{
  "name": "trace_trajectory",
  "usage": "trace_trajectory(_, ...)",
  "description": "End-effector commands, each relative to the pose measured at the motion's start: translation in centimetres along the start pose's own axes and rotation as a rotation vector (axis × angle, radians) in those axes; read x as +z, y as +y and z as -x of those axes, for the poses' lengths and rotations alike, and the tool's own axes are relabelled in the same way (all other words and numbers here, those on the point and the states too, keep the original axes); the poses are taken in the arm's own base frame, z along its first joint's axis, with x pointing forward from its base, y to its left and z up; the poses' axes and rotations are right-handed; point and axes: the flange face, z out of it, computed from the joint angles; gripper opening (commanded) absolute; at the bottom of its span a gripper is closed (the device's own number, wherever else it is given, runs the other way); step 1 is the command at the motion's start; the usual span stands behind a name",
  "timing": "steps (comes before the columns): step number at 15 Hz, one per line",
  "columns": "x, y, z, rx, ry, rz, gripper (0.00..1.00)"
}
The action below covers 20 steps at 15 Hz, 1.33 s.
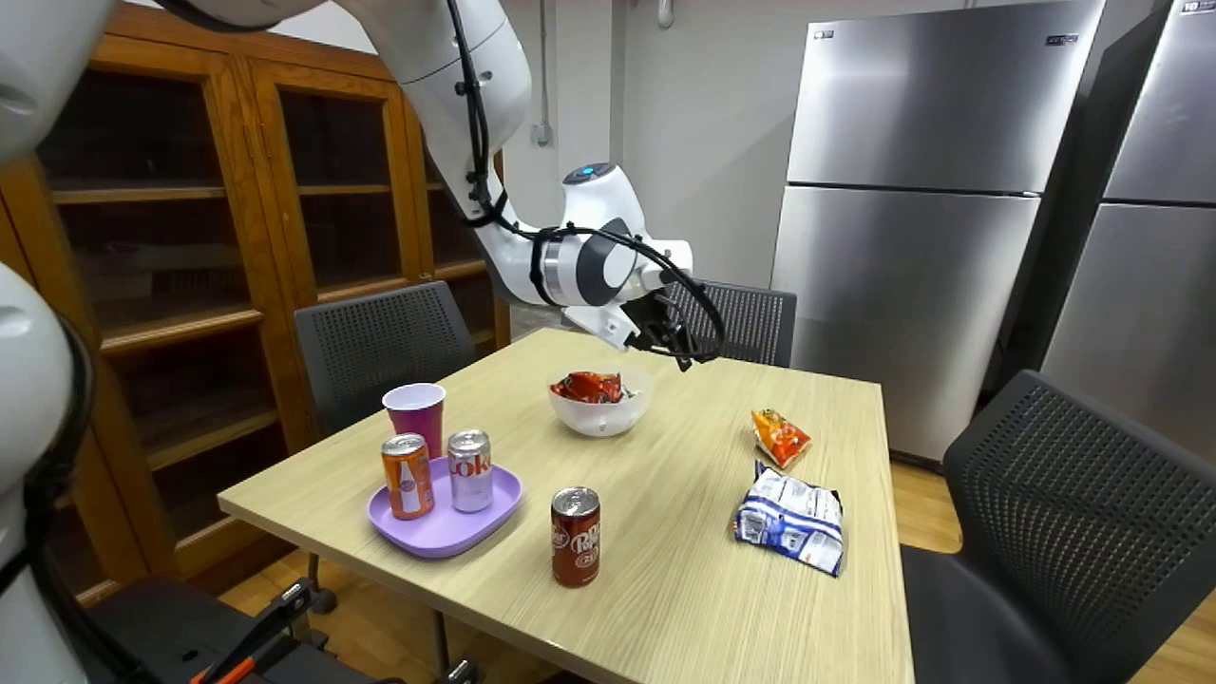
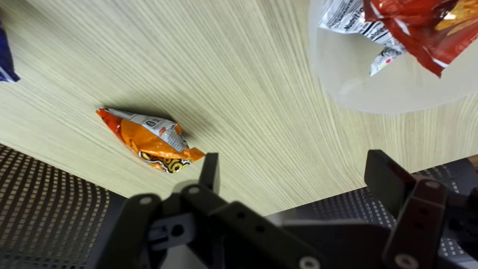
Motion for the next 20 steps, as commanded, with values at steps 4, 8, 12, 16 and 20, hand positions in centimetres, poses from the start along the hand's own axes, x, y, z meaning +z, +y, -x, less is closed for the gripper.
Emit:
trace_trajectory(4,0.6,3.1,-2.4,0.002,0.012,0.038,1.0)
trace_trajectory(8,0.7,3.7,-1.9,0.026,0.02,0.038,1.0)
trace_trajectory(12,0.9,3.7,-2.0,0.024,0.021,0.039,1.0)
trace_trajectory(16,1.4,2.0,-1.0,-0.018,0.052,0.039,1.0)
trace_trajectory(20,2.7,1.4,-0.9,-0.054,0.065,0.056,1.0)
